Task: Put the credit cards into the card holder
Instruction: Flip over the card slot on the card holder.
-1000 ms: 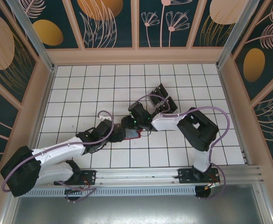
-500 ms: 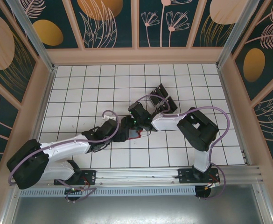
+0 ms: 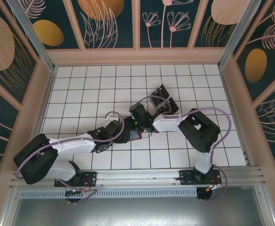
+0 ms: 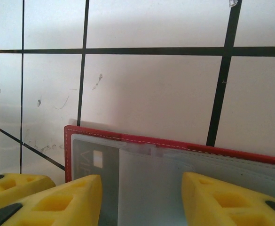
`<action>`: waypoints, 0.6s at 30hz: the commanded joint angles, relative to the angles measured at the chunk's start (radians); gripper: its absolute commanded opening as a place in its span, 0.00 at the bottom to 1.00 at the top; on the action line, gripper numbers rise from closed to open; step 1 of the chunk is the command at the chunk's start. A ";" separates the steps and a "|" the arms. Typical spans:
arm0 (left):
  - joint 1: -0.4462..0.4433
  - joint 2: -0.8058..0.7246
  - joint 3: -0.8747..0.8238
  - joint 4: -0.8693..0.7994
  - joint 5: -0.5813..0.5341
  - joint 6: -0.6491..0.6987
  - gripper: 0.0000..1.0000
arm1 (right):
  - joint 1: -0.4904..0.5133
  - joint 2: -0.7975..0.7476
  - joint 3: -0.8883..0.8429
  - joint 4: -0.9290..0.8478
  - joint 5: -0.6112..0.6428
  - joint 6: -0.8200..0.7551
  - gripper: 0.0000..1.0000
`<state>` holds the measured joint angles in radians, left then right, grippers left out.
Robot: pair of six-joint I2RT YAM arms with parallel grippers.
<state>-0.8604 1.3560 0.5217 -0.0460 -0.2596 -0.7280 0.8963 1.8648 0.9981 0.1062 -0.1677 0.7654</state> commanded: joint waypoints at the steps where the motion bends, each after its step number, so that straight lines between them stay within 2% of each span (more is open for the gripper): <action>1: -0.003 0.009 -0.016 -0.012 -0.050 -0.024 0.98 | 0.006 -0.038 -0.026 -0.007 -0.029 0.009 0.49; 12: -0.002 0.012 -0.048 -0.017 -0.062 -0.060 0.99 | -0.013 -0.172 -0.076 -0.002 0.023 0.014 0.49; 18: -0.003 -0.005 -0.055 -0.020 -0.068 -0.064 0.99 | -0.014 -0.162 -0.110 0.009 0.016 0.022 0.49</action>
<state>-0.8604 1.3579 0.4816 -0.0490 -0.3004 -0.7761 0.8886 1.7100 0.9188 0.1097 -0.1696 0.7677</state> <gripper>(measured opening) 0.985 0.489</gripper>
